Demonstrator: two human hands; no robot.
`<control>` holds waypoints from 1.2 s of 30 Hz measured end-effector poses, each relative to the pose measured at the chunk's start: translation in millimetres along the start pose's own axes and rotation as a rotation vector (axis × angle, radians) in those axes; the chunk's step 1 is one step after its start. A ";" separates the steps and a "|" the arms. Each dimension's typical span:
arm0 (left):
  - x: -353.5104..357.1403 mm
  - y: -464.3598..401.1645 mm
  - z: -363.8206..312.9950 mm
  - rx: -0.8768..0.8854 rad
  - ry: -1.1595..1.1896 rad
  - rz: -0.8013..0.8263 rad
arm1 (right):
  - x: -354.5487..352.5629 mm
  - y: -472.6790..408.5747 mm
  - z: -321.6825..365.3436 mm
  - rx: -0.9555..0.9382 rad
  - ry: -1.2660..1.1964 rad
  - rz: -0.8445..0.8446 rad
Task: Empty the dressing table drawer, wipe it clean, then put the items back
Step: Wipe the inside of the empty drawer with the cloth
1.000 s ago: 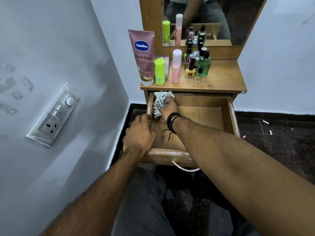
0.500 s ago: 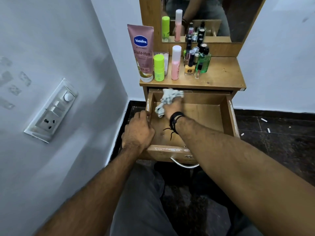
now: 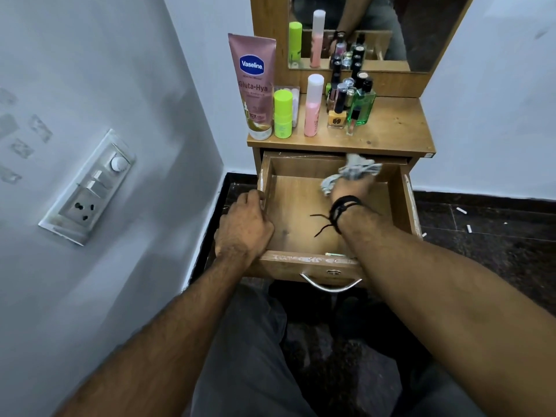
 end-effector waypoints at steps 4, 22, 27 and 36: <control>0.6 0.8 0.1 -0.004 0.001 0.000 | -36.6 -17.1 5.9 -0.062 -0.103 -0.201; -0.2 1.5 -2.6 -0.001 -0.022 0.002 | 55.1 39.2 7.5 -0.324 0.480 0.078; -1.8 3.3 -4.4 -0.011 -0.011 -0.002 | 85.5 58.0 24.7 -0.487 0.719 0.459; -2.0 3.1 -4.4 -0.033 -0.002 0.006 | 34.8 27.9 28.6 -0.470 0.856 0.196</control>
Point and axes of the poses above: each hand's wrist, its own y-axis away from the middle knuckle, its own x-axis out of the palm, z = x × y, the point moved 2 cm from there along -y, towards the middle knuckle, and after that the axes turned 8 degrees about x, right-handed, at the moved point
